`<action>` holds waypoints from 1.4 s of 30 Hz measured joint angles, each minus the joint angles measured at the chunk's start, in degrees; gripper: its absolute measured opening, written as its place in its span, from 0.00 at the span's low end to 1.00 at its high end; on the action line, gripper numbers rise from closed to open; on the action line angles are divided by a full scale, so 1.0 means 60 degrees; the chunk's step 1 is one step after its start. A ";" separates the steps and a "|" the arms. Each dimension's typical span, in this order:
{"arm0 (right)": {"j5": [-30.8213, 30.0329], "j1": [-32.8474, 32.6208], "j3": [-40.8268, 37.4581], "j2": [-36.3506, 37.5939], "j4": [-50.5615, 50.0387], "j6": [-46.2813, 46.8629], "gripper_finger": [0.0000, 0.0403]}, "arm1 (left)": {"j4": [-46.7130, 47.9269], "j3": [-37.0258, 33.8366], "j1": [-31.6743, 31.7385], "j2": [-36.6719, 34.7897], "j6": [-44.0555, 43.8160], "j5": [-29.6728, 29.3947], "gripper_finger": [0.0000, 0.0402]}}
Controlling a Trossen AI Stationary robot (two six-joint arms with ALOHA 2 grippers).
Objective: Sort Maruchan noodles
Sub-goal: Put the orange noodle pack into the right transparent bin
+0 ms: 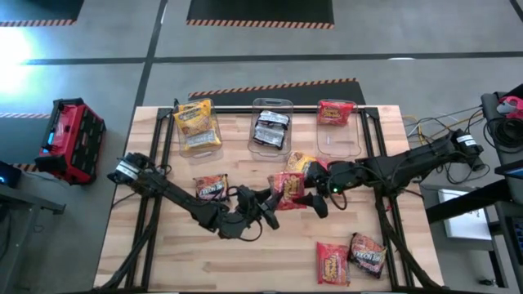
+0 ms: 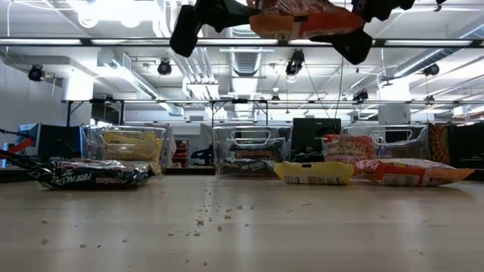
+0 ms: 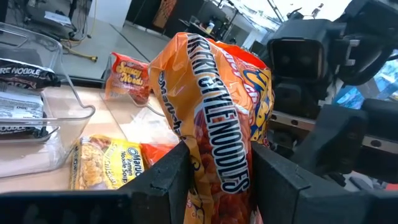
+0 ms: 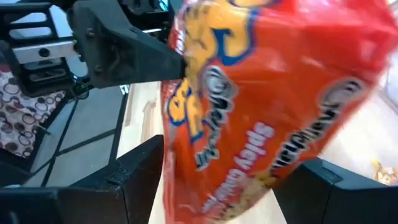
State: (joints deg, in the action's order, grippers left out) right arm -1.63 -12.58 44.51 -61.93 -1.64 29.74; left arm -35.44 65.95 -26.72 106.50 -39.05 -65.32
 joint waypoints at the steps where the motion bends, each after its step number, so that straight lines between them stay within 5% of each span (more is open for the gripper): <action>1: 0.0000 0.0000 0.0000 -0.0001 0.0054 -0.0068 0.63 | 0.0000 -0.0004 0.0004 0.0004 0.0000 0.0000 0.32; 21: 0.0091 -0.0004 -0.0015 0.0000 0.0103 -0.0817 0.32 | -0.0014 -0.0007 0.0106 0.0003 0.0772 0.0509 0.32; 34: 0.0209 -0.0022 -0.0018 0.0171 -0.0213 -0.0850 0.30 | 0.0071 -0.0018 0.0124 -0.0282 0.2919 0.1913 0.47; 42: -0.0081 0.0012 -0.0015 0.0725 -0.0715 -0.0777 0.30 | 0.2127 -0.0018 0.0088 -0.0905 0.3023 0.1695 0.52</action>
State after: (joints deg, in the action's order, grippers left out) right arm -2.12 -12.51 44.42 -57.58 -5.93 25.08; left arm -22.68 65.84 -26.20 101.07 -20.91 -55.15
